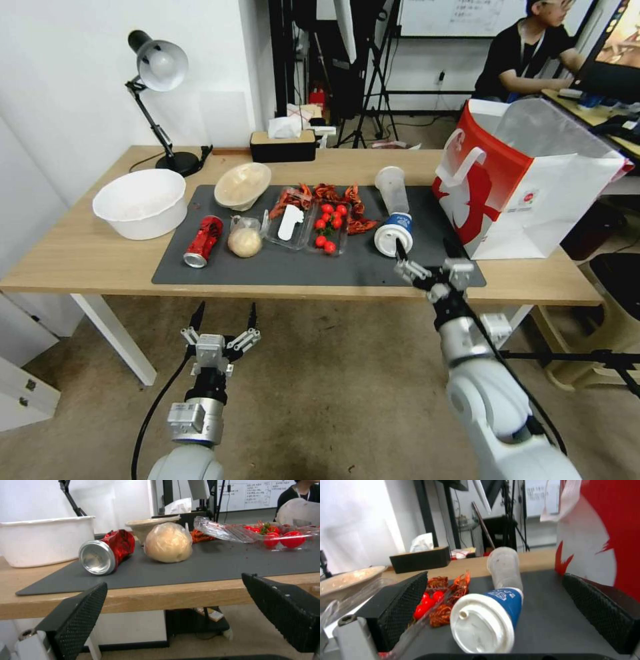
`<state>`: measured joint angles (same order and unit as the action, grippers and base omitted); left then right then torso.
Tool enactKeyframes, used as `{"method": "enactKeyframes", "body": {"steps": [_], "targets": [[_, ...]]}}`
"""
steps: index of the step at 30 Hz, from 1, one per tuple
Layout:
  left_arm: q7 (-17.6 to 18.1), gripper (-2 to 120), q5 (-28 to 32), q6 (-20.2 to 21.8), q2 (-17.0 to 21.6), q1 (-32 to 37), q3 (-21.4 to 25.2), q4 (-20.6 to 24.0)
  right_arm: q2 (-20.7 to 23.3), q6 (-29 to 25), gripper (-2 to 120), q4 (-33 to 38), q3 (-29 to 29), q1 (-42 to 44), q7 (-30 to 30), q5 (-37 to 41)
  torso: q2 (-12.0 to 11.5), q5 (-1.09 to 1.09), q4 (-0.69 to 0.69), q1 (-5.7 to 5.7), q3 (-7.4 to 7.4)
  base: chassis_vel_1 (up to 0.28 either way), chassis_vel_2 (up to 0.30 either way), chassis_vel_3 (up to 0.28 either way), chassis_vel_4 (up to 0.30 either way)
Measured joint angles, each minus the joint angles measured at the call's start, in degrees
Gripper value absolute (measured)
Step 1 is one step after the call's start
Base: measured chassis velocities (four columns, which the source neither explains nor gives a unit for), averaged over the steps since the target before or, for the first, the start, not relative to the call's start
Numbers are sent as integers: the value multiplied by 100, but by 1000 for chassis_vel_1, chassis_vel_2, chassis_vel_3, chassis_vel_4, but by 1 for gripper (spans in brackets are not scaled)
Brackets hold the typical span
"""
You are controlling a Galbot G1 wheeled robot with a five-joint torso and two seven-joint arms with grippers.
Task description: Pick up the trash from the table and place it into the takeout bag.
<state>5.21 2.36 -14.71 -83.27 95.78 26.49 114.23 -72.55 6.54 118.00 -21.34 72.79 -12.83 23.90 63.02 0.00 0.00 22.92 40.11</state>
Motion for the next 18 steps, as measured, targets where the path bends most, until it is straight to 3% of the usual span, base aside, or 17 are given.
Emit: {"method": "enactKeyframes", "body": {"steps": [7,12,18], "targets": [[-20,100,72,99,3,-126,0,-79,40,318,100,-395,204,-739,-466,204,0,0,-2,0,0,0,0,0,0],[-25,100,119,113,8,-149,80,-126,-80,1039,100,-758,702,-1497,-1361,167,-1,-1,1,0,0,0,0,0,0],[-26,100,123,105,4,-144,100,-170,-327,1602,100,-936,1020,-1773,-1817,187,0,-1,0,0,0,0,0,0,0]]}}
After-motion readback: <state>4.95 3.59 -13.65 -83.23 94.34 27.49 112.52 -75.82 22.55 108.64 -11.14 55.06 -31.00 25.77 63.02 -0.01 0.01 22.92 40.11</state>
